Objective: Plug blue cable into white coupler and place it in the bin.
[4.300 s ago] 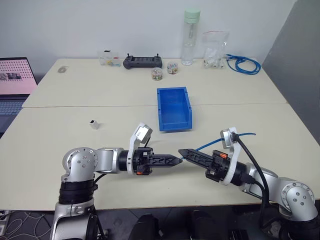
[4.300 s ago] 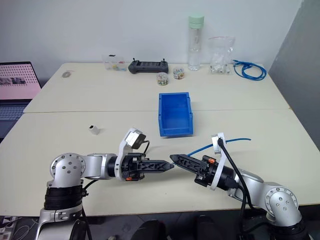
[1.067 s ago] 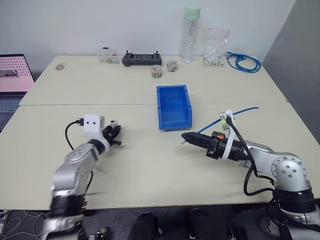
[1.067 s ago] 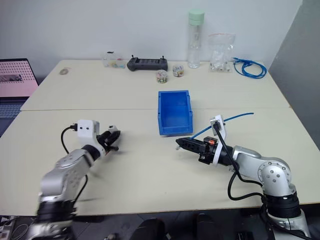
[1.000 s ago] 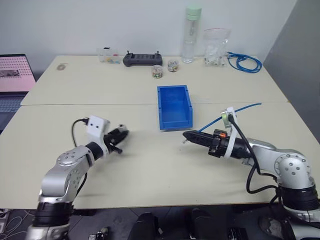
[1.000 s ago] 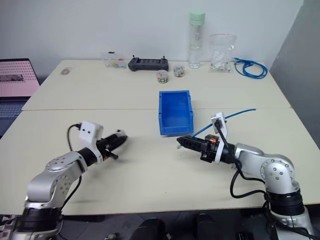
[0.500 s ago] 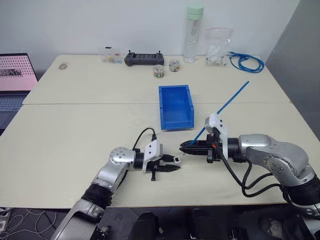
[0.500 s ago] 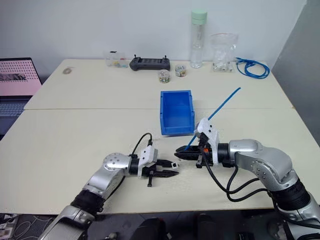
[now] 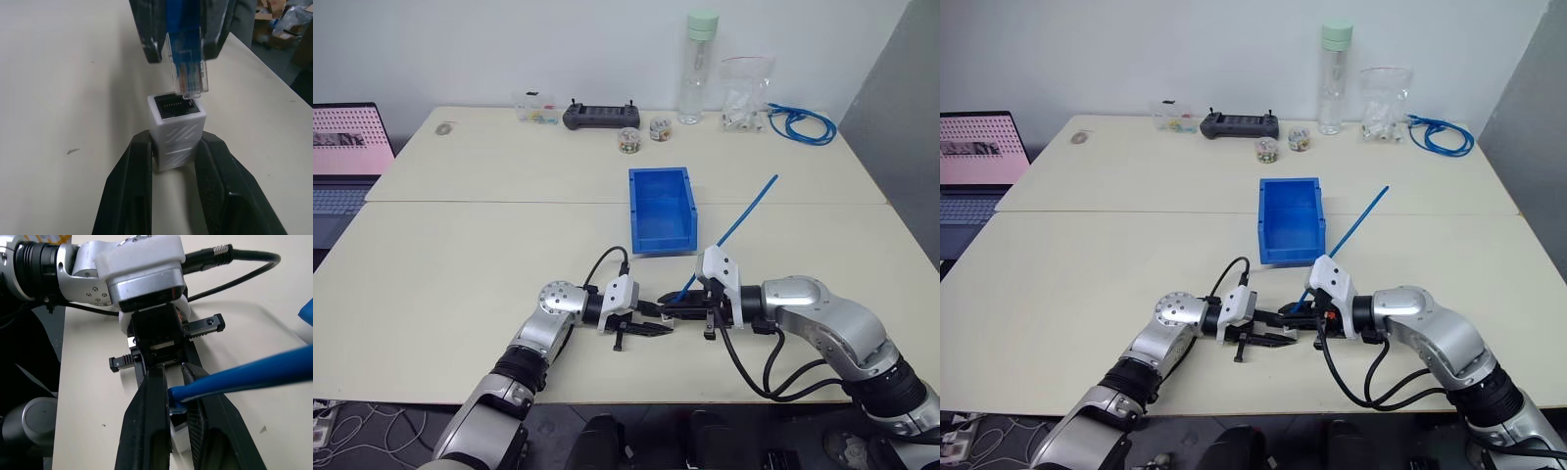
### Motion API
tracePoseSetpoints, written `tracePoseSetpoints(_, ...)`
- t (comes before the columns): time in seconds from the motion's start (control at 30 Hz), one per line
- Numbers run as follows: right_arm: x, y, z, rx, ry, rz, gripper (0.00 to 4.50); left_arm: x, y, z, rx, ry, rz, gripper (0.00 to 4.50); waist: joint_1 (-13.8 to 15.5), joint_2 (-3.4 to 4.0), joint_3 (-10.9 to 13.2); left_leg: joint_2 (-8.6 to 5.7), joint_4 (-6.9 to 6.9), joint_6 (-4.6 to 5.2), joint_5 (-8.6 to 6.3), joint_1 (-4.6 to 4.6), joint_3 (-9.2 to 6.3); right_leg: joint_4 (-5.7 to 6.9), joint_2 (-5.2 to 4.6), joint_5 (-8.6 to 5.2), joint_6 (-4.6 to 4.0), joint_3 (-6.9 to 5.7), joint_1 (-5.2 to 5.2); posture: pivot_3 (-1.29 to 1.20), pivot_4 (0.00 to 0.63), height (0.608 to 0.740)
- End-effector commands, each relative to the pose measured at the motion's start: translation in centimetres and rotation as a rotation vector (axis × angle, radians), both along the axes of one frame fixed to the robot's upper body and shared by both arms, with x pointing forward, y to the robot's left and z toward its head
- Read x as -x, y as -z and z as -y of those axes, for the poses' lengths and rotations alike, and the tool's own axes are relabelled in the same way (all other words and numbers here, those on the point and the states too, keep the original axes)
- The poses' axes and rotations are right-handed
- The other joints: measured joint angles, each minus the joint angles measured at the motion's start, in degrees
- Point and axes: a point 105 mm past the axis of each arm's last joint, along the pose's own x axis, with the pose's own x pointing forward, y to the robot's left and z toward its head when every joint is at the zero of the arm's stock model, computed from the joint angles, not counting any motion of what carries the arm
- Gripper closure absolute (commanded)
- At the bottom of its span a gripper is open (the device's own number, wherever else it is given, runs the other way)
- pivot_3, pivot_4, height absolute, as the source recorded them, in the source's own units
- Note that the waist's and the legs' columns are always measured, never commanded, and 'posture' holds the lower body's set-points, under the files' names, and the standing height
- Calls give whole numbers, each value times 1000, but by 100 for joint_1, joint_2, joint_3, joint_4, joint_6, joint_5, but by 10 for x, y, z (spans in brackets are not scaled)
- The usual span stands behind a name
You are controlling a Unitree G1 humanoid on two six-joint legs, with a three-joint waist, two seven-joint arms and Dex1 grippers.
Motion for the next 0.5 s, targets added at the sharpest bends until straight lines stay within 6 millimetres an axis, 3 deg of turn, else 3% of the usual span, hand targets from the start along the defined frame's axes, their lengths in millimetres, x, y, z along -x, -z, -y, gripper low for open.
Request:
tracePoseSetpoints(0.03,0,-2,-2,-3,-29,39,4320,8,8,-2,-27,28,-31,3600,-2,0,0,1,0,0,0,0,-1,0,1,0,0,0,0,0,150,740)
tracePoseSetpoints(0.5,1,17,1,63,-99,42,4320,16,5,-6,-52,68,-42,3600,-16,1,-1,2,-1,0,0,6,1,3,1,0,0,1,1,0,150,740)
